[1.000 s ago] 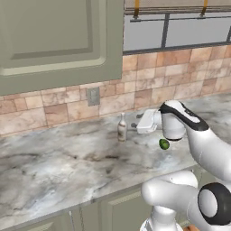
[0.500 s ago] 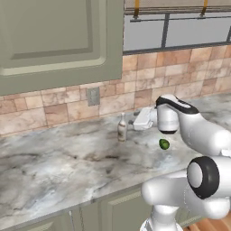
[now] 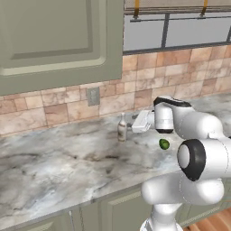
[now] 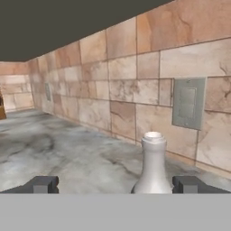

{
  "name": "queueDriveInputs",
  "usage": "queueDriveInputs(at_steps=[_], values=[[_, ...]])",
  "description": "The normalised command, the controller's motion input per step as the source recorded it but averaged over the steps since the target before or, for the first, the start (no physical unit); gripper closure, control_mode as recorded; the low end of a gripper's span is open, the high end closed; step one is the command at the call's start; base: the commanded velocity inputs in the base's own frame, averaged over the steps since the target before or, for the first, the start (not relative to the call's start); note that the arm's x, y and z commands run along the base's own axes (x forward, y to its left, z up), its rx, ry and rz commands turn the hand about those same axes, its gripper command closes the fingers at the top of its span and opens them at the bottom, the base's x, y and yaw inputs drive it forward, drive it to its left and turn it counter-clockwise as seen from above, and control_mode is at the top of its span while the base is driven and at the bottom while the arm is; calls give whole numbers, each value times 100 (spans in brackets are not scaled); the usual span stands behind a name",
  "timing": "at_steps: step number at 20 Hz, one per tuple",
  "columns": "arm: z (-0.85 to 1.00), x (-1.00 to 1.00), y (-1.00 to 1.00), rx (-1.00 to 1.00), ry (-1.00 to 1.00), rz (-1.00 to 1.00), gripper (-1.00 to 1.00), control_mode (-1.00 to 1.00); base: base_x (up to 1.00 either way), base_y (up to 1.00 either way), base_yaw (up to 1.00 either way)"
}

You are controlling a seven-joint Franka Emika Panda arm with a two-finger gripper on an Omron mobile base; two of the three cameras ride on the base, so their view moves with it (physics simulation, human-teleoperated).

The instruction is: Place the beer and liquor on the top shelf of the fridge to keep them out of children's reach, and place the avocado on lower shelves for easy access.

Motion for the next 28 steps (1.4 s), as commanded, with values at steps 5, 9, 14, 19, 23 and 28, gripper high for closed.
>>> queueDriveInputs(at_steps=[5,9,14,19,23,28], values=[[-17,8,21,-1,1,3,-100,-100,0,0,0],[-6,10,22,-1,5,2,-100,-100,0,0,0],[0,21,6,0,2,0,-100,-100,0,0,0],[0,24,0,0,0,0,-100,-100,0,0,0],[0,20,0,0,0,0,-100,-100,0,0,0],[-5,16,0,0,0,0,-100,-100,0,0,0]])
